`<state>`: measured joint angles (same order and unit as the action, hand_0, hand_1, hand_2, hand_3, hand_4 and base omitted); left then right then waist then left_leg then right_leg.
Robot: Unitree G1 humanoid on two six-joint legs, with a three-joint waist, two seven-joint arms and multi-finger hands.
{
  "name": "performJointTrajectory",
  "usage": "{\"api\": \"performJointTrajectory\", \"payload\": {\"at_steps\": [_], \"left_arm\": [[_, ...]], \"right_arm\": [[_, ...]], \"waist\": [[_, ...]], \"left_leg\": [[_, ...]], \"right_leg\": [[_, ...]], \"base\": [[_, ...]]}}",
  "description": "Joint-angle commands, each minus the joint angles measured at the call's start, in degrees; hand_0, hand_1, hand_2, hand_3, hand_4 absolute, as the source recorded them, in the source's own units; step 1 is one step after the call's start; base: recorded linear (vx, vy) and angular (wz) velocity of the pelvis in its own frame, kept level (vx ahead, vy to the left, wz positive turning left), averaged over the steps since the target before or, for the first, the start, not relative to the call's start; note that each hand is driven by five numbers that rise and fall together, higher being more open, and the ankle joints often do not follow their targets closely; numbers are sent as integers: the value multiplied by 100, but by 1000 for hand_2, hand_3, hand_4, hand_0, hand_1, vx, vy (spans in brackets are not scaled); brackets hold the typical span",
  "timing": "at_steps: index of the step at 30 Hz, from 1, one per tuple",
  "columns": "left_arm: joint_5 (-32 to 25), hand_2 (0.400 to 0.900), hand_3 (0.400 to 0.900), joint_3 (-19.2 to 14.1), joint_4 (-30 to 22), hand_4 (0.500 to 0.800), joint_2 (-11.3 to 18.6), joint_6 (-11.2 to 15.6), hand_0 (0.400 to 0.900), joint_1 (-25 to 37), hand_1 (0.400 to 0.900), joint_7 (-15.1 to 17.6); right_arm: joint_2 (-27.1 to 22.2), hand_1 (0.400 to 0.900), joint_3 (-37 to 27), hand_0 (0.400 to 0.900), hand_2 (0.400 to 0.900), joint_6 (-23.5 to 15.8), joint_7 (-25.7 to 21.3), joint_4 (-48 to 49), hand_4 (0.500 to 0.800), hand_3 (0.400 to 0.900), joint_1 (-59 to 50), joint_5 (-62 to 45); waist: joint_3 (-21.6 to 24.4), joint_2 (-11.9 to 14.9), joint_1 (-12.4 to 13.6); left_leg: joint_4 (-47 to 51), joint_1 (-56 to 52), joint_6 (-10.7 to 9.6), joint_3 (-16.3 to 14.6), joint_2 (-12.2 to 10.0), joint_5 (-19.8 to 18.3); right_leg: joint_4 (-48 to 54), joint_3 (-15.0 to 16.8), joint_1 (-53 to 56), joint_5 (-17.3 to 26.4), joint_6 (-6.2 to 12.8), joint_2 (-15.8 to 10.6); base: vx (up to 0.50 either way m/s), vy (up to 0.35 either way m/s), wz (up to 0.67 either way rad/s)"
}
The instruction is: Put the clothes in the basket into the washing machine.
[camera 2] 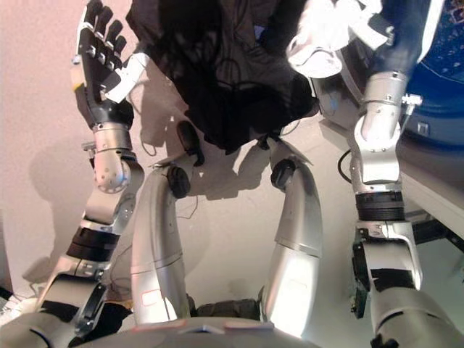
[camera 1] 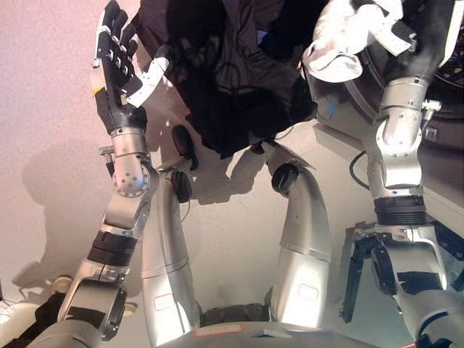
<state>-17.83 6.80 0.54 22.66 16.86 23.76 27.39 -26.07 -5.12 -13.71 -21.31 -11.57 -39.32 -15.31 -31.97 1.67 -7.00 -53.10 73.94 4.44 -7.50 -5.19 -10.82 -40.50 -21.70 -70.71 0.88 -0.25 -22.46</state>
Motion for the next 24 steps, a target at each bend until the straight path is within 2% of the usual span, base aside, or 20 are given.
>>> {"api": "performJointTrajectory", "payload": {"at_steps": [1,2,5,8,10,13,16,17,18,19,21,24], "left_arm": [[235,900,900,-92,-364,800,-189,426,900,-682,900,156],[228,900,900,-114,-362,800,-196,426,900,-680,900,263],[296,900,900,-116,-406,800,-257,433,900,-667,900,514],[313,900,900,-9,-454,800,-254,512,900,-708,900,639],[302,900,900,142,-521,800,-202,584,900,-754,900,674],[249,900,900,481,-614,800,-98,652,900,-790,900,655],[216,900,900,827,-688,800,35,653,900,-705,900,562],[194,900,900,918,-685,800,66,659,900,-694,900,516],[169,900,900,984,-663,800,119,664,900,-683,900,431],[157,900,900,987,-657,800,102,670,900,-672,900,418],[73,900,900,1048,-646,800,134,667,900,-656,900,300],[1,900,900,1083,-557,800,139,658,900,-633,900,188]], "right_arm": [[346,400,-448,400,400,-962,-762,101,500,400,327,-360],[483,400,-598,400,400,-1027,-1108,-36,500,400,190,-441],[720,400,-949,400,400,-1067,-1748,-332,500,400,-154,-393],[625,400,-1172,400,400,-1062,-2402,-1172,500,400,-705,-345],[248,400,-1254,400,400,-1054,-2927,-2075,500,400,-1276,-408],[-573,400,-1084,400,400,-866,-3332,-3447,500,400,-2024,-638],[-1254,400,-736,400,400,-697,-3100,-4644,500,400,-2598,-1250],[-1405,543,-586,543,543,-671,-2905,-4894,586,543,-2727,-1443],[-1572,588,-417,588,588,-673,-2555,-5103,613,588,-2812,-1772],[-1645,900,-378,900,900,-703,-2433,-5207,800,900,-2857,-1881],[-1817,900,-285,900,900,-699,-2032,-5460,800,900,-2931,-2285],[-1920,900,-181,900,900,-777,-1786,-5640,800,900,-2949,-2476]], "waist": [[1271,-11,112],[1286,-38,107],[1318,-124,88],[1369,-225,161],[1404,-309,263],[1435,-422,446],[1450,-515,613],[1442,-536,649],[1446,-556,705],[1441,-569,712],[1439,-586,750],[1442,-601,761]], "left_leg": [[630,90,-83,150,127,-113],[627,90,-75,137,123,-123],[603,105,-49,127,131,-150],[572,128,-28,134,151,-169],[539,158,-19,134,171,-174],[458,189,-24,149,200,-172],[341,238,-45,160,236,-176],[297,256,-50,156,246,-174],[249,270,-64,153,244,-161],[237,275,-66,148,244,-165],[212,273,-81,147,251,-154],[196,266,-104,163,252,-132]], "right_leg": [[-687,-318,-924,-821,580,145],[-699,-291,-938,-834,578,147],[-734,-237,-984,-858,568,149],[-792,-177,-1059,-854,574,115],[-849,-132,-1128,-861,578,68],[-1005,-28,-1250,-908,559,-23],[-1112,30,-1304,-923,550,-93],[-1143,46,-1321,-919,545,-106],[-1185,83,-1330,-918,538,-132],[-1198,92,-1341,-924,537,-134],[-1254,121,-1353,-930,532,-158],[-1265,127,-1324,-925,534,-175]], "base": [[10,14,-7],[13,11,-5],[4,2,-1],[14,4,3],[21,10,6],[13,-8,8],[8,-28,12],[13,-31,11],[11,-20,7],[16,-18,6],[15,-23,8],[13,-33,7]]}}
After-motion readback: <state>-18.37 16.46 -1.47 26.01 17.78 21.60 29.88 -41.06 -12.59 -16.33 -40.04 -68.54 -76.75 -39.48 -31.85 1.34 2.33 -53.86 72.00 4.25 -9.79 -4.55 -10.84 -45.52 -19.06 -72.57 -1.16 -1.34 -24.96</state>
